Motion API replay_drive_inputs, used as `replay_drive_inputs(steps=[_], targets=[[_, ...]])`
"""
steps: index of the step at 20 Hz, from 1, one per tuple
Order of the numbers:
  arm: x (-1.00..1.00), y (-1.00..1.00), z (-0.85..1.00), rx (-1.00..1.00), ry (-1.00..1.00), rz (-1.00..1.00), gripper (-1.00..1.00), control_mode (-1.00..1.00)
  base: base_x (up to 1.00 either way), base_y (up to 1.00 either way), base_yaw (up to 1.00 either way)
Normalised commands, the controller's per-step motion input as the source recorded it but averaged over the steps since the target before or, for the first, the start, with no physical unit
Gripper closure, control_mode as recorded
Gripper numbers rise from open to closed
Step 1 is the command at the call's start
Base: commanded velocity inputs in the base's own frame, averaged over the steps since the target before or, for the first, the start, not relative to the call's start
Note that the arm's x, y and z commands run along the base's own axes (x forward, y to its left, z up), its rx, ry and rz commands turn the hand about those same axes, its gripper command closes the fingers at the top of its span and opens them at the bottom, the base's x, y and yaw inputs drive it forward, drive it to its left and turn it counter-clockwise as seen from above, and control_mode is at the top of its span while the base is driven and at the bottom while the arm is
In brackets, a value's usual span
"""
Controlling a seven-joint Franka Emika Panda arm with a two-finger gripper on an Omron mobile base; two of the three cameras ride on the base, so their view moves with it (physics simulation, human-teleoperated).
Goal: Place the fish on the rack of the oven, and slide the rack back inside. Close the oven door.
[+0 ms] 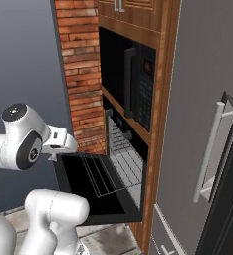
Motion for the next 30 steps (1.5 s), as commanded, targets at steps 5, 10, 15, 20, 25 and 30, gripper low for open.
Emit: replay_drive_inputs(steps=[5, 10, 15, 20, 25, 30], targets=[[0.54, 0.0, -0.62, -0.09, 0.0, 0.0, 1.0, -1.0, 0.0, 0.0, 0.0], [0.44, -0.02, -0.33, -0.02, 0.03, 0.0, 1.0, -1.0, 0.0, 0.0, 0.0], [0.4, -0.02, -0.19, 0.0, 0.1, 0.02, 1.0, -1.0, 0.0, 0.0, 0.0], [0.35, 0.0, -0.25, 0.0, 0.09, 0.04, 1.0, -1.0, 0.0, 0.0, 0.0], [0.34, 0.0, -0.29, 0.0, 0.04, 0.05, 1.0, -1.0, 0.0, 0.0, 0.0], [0.12, 0.0, -0.2, 0.0, 0.04, 0.12, 1.0, -1.0, 0.0, 0.0, 0.0]])
